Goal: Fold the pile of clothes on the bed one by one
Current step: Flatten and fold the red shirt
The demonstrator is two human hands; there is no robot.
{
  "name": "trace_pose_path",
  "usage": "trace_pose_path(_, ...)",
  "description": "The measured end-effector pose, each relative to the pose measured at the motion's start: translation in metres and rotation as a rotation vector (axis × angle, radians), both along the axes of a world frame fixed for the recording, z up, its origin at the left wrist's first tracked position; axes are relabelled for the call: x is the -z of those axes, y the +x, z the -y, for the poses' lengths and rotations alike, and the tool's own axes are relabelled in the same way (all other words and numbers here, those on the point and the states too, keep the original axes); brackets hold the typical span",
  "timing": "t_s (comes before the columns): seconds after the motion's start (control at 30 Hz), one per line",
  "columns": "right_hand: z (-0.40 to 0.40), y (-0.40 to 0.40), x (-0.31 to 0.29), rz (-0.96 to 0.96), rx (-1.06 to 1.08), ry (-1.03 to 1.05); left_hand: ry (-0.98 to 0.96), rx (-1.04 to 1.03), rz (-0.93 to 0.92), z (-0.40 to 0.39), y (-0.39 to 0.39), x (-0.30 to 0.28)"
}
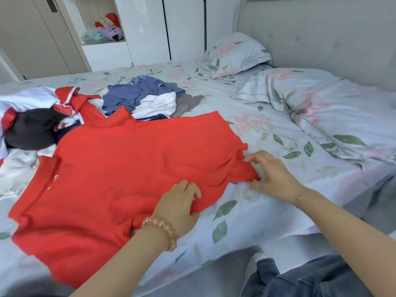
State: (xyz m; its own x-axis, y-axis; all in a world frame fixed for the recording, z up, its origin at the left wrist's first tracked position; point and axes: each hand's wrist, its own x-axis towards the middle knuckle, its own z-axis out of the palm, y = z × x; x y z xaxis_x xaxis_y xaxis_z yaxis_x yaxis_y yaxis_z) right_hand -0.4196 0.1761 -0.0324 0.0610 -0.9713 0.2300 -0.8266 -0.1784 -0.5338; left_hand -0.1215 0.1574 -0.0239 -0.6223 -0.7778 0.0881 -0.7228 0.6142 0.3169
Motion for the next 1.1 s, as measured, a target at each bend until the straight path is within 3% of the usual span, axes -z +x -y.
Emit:
trace_pose_path(0.1,-0.003,0.014,0.015,-0.332,-0.034,-0.107,-0.036,-0.072,0.047,-0.006,0.003,0.012)
trace_pose_path(0.2,0.006,0.016,0.027,-0.408,0.014,-0.24,-0.077,-0.107,0.004,-0.007,0.001,0.017)
trace_pose_path(0.33,0.0,0.0,0.004,-0.378,-0.022,-0.29,-0.093,-0.125,-0.067,-0.002,0.006,0.012)
trace_pose_path(0.47,-0.037,-0.041,-0.033,-0.252,-0.034,-0.205,-0.152,-0.016,-0.099,-0.008,0.023,-0.003)
trace_pose_path(0.73,-0.049,-0.045,-0.005,-0.215,-0.098,0.095,-0.043,0.08,-0.033,-0.017,0.037,0.011)
trace_pose_path(0.8,-0.047,-0.047,-0.007,-0.111,-0.067,0.143,-0.022,0.052,-0.051,-0.015,0.039,0.015)
trace_pose_path(0.97,-0.042,-0.04,-0.021,0.582,0.064,0.198,-0.081,0.028,-0.18,-0.007,0.048,-0.002)
trace_pose_path(1.1,-0.01,-0.023,-0.023,0.901,0.16,0.136,-0.027,-0.021,-0.249,0.024,0.051,-0.029)
